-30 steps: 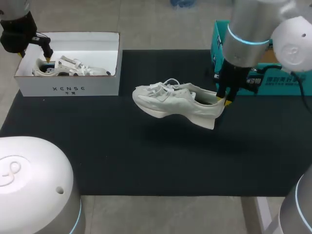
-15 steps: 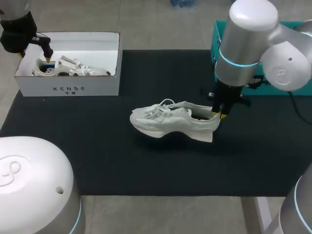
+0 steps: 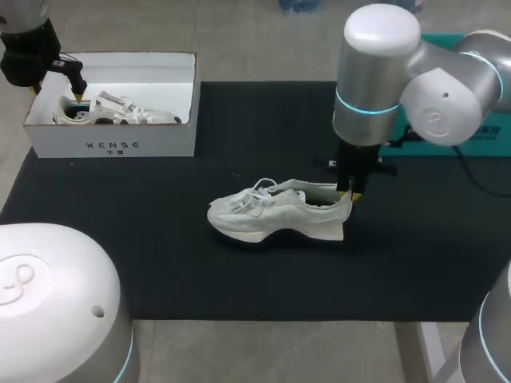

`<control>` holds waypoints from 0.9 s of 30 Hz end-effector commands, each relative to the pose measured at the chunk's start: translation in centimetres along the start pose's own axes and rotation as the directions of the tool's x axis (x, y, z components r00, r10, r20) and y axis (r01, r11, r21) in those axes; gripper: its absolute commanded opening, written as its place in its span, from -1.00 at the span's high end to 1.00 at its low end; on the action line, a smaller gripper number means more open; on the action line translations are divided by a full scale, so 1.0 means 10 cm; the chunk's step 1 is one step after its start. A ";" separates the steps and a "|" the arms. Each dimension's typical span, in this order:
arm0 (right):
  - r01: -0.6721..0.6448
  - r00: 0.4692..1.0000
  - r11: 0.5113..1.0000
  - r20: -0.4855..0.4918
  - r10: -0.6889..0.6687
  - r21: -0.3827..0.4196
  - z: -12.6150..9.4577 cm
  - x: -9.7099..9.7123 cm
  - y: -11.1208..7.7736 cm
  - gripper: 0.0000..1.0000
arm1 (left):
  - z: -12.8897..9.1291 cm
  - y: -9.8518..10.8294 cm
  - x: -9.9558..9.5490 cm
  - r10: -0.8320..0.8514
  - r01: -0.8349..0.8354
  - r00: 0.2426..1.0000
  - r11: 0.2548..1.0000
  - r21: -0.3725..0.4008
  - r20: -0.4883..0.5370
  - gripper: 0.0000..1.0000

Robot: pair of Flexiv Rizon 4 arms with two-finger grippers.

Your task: Take the shoe out of the shoebox, open the shoe tongue, remove and reinsert the insole, then place the shoe into the shoebox

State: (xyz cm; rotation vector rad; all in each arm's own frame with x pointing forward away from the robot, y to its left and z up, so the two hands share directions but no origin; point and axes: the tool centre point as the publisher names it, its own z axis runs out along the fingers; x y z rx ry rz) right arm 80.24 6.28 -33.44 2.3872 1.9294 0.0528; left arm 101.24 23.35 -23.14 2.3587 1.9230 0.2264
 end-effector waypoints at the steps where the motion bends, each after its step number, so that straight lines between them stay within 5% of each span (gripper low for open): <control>1: 0.008 1.000 1.000 0.020 -0.008 0.008 0.10 0.05 -0.01 1.00 | 0.00 -0.01 0.00 0.000 0.000 1.000 1.000 -0.003 -0.001 -1.00; 18: -0.003 0.999 1.000 0.052 0.002 0.024 0.36 0.05 -0.11 1.00 | 0.00 -0.01 0.00 0.000 0.000 1.000 1.000 -0.003 -0.001 -1.00; 19: -0.007 0.999 1.000 0.052 0.006 0.021 0.34 0.03 -0.12 0.73 | 0.00 -0.01 0.00 0.000 0.000 1.000 1.000 -0.003 -0.001 -1.00; 20: -0.014 0.999 1.000 0.050 0.013 0.015 0.31 0.02 -0.12 0.15 | 0.00 -0.01 0.00 0.000 0.000 1.000 1.000 -0.003 -0.001 -1.00; 21: -0.025 0.998 1.000 0.053 0.024 0.010 0.28 0.00 -0.12 -0.94 | 0.00 -0.01 0.00 0.000 0.000 1.000 1.000 -0.003 -0.001 -1.00; 27: -0.020 1.000 0.999 0.022 0.021 -0.026 -0.13 -0.04 -0.12 -1.00 | 0.00 -0.01 0.00 0.000 0.000 1.000 1.000 -0.003 -0.001 -1.00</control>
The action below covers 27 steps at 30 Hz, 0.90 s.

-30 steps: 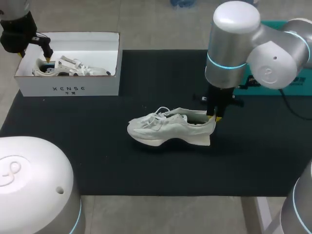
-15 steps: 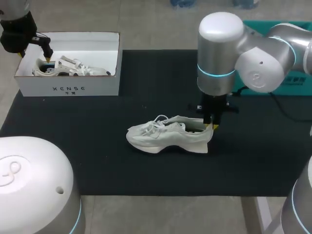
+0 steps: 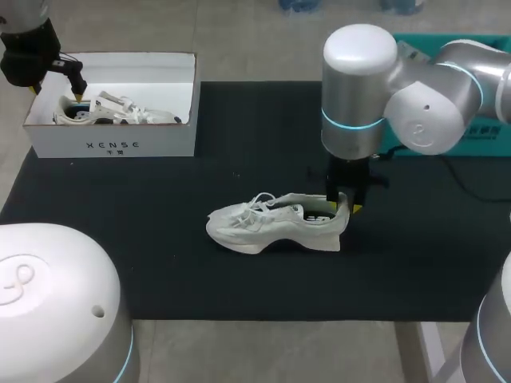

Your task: Take the shoe out of the shoebox, open the shoe tongue, remove and reinsert the insole, then place the shoe into the shoebox

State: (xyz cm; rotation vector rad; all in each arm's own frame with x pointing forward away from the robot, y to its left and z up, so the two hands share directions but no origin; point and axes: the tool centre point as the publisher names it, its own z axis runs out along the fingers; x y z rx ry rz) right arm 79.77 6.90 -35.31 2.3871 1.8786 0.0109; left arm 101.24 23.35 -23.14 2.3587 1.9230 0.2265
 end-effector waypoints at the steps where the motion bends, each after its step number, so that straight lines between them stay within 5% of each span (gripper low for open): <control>1: 0.009 1.000 1.000 -0.029 -0.010 -0.021 -0.39 -0.12 -0.04 -1.00 | 0.00 -0.01 0.00 0.000 0.000 1.000 1.000 -0.003 -0.001 -1.00; 5: 0.174 0.976 0.985 -0.129 -0.175 -0.020 -0.71 -0.11 -0.04 -1.00 | 0.00 -0.01 0.00 0.000 0.000 1.000 1.000 -0.003 -0.001 -1.00; 8: 0.437 0.872 0.897 -0.212 -0.440 -0.065 -0.90 -0.11 -0.08 -1.00 | 0.00 -0.01 0.00 0.000 0.000 1.000 1.000 -0.003 -0.001 -1.00; 10: 0.673 0.702 0.733 -0.225 -0.675 -0.101 -0.98 -0.07 -0.20 -1.00 | 0.00 -0.01 0.00 0.000 0.000 1.000 1.000 -0.003 -0.001 -1.00; 11: 0.777 0.570 0.616 -0.269 -0.776 -0.132 -1.00 -0.06 -0.31 -1.00 | 0.00 -0.01 0.00 0.000 0.000 1.000 1.000 -0.003 -0.001 -1.00; 13: 0.875 0.239 0.355 -0.342 -0.909 -0.330 -1.15 -0.10 -0.58 -1.00 | 0.00 -0.01 0.00 0.000 0.000 1.000 1.000 -0.003 -0.001 -1.00; 14: 0.871 0.203 0.323 -0.327 -0.923 -0.371 -1.19 -0.17 -0.66 -1.00 | 0.00 -0.01 0.00 0.000 0.000 1.000 1.000 -0.003 -0.001 -1.00; 27: 0.871 0.203 0.323 -0.327 -0.923 -0.371 -1.19 -0.17 -0.66 -1.00 | 0.00 -0.01 0.00 0.000 0.000 1.000 1.000 -0.003 -0.001 -1.00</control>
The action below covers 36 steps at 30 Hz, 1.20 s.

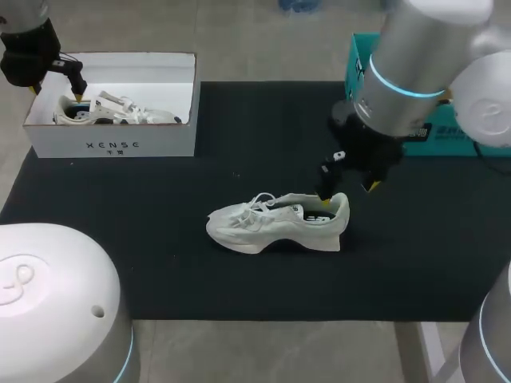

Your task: Take the shoe out of the shoebox, open the shoe tongue, remove and reinsert the insole, then place the shoe into the shoebox

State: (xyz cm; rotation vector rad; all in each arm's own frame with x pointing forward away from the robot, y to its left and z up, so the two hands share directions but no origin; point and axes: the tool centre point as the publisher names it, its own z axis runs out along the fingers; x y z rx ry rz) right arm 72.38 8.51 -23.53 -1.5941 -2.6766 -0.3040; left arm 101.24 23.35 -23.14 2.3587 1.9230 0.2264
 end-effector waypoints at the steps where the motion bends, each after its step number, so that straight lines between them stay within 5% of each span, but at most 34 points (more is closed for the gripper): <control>1: 0.494 0.823 0.855 -0.232 -0.518 -0.158 0.02 -0.07 -0.07 -1.00 | 0.00 -0.01 0.00 0.000 0.000 1.000 1.000 -0.003 -0.001 -1.00; 9: 0.494 0.823 0.855 -0.232 -0.518 -0.158 0.02 -0.07 -0.07 -1.00 | 0.00 -0.01 0.00 0.000 0.000 1.000 1.000 -0.003 -0.001 -1.00; 15: 0.847 0.418 0.460 -0.203 -0.886 -0.264 -0.07 -0.10 -0.20 -1.00 | 0.00 -0.01 0.00 0.000 0.000 1.000 1.000 -0.003 -0.001 -1.00; 18: 0.906 0.295 0.333 -0.174 -0.939 -0.260 -0.15 -0.14 -0.30 -1.00 | 0.00 -0.01 0.00 0.000 0.000 1.000 1.000 -0.003 -0.001 -1.00; 21: 0.933 0.234 0.258 -0.123 -0.965 -0.251 -0.23 -0.15 -0.39 -1.00 | 0.00 -0.01 0.00 0.000 0.000 1.000 1.000 -0.003 -0.001 -1.00; 24: 0.936 0.261 0.276 -0.094 -0.961 -0.218 -0.27 -0.13 -0.42 -1.00 | 0.00 -0.01 0.00 0.000 0.000 1.000 1.000 -0.003 -0.001 -1.00; 27: 0.895 0.397 0.403 -0.070 -0.915 -0.188 -0.29 -0.12 -0.43 -1.00 | 0.00 -0.01 0.00 0.000 0.000 1.000 1.000 -0.003 -0.001 -1.00; 36: 0.895 0.397 0.403 -0.070 -0.915 -0.188 -0.29 -0.12 -0.43 -1.00 | 0.00 -0.01 0.00 0.000 0.000 1.000 1.000 -0.003 -0.001 -1.00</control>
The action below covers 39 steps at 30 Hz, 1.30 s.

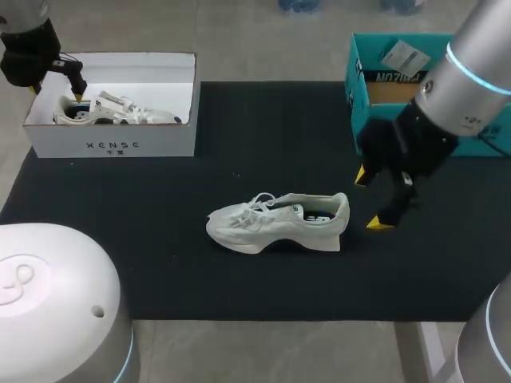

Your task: Take the shoe out of the shoebox, open the shoe tongue, remove and reinsert the insole, then place the shoe into the shoebox

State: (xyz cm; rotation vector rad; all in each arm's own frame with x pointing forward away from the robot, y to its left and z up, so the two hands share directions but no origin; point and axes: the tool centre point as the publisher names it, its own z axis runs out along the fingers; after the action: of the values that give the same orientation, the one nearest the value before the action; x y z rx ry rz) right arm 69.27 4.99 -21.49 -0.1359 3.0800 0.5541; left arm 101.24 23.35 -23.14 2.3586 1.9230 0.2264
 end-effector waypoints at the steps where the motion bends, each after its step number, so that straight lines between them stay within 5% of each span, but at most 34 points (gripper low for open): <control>1: 0.009 1.000 1.000 0.007 -0.009 0.001 0.00 0.03 0.00 -1.00 | 0.00 -0.01 0.00 0.000 0.000 1.000 1.000 -0.003 -0.001 -1.00; 17: 0.009 1.000 1.000 0.007 -0.009 0.001 0.00 0.03 0.00 -1.00 | 0.00 -0.01 0.00 0.000 0.000 1.000 1.000 -0.003 -0.001 -1.00; 22: -0.014 1.000 0.992 -0.021 0.011 -0.122 0.05 -0.06 -0.10 -1.00 | 0.00 -0.01 0.00 0.000 0.000 1.000 1.000 -0.003 -0.001 -1.00; 25: 0.006 1.000 0.962 0.017 -0.001 -0.274 0.07 -0.11 -0.27 -1.00 | 0.00 -0.01 0.00 0.000 0.000 1.000 1.000 -0.003 -0.001 -1.00; 26: 0.034 0.998 0.931 0.057 -0.014 -0.364 0.07 -0.12 -0.36 -1.00 | 0.00 -0.01 0.00 0.000 0.000 1.000 1.000 -0.003 -0.001 -1.00; 30: 0.067 0.992 0.855 0.125 -0.002 -0.515 0.11 -0.12 -0.55 -1.00 | 0.00 -0.01 0.00 0.000 0.000 1.000 1.000 -0.003 -0.001 -1.00; 39: 0.123 0.973 0.709 0.224 0.051 -0.694 0.24 -0.11 -0.83 -1.00 | 0.00 -0.01 0.00 0.000 0.000 1.000 1.000 -0.003 -0.001 -1.00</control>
State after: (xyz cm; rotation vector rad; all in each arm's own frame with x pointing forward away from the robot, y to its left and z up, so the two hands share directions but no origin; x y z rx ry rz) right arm 72.33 -0.14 -24.97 -0.1743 2.8536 1.1271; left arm 101.24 23.35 -23.14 2.3586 1.9230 0.2265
